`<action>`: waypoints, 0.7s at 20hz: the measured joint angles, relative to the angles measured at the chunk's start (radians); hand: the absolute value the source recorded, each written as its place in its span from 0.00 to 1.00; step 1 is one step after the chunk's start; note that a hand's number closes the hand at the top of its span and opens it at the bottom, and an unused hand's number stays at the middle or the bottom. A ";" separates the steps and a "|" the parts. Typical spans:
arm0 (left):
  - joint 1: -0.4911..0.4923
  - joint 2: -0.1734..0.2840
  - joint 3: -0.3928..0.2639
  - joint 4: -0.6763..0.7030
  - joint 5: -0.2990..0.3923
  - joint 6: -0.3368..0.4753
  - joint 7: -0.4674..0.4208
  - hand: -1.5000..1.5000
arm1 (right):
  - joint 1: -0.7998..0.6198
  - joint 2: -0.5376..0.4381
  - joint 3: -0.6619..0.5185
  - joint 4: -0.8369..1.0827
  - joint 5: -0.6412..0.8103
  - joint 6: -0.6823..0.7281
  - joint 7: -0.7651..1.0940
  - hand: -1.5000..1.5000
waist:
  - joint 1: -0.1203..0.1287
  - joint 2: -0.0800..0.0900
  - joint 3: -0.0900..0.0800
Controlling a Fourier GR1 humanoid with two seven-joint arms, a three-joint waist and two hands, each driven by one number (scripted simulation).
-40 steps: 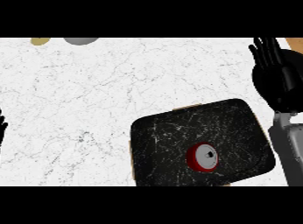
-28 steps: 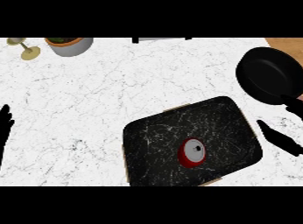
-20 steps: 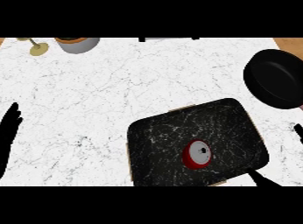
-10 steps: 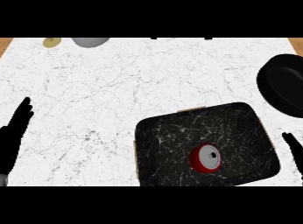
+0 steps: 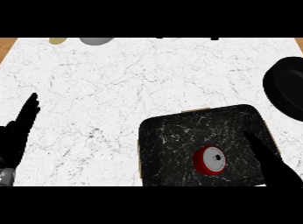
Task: Pick the can from the tray and place it in the pot
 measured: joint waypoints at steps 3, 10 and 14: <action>-0.004 -0.006 -0.005 -0.008 -0.007 0.002 0.010 0.50 | -0.074 0.036 0.000 0.050 -0.059 0.033 0.034 0.00 | 0.001 -0.001 0.001; 0.002 -0.004 0.011 -0.005 -0.007 -0.013 0.013 0.50 | -0.208 0.076 -0.009 0.177 -0.141 0.078 0.076 0.00 | -0.006 -0.006 0.001; -0.006 -0.016 0.009 0.002 -0.020 -0.007 0.012 0.50 | -0.284 0.099 -0.006 0.276 -0.154 0.095 0.085 0.00 | -0.010 -0.006 0.002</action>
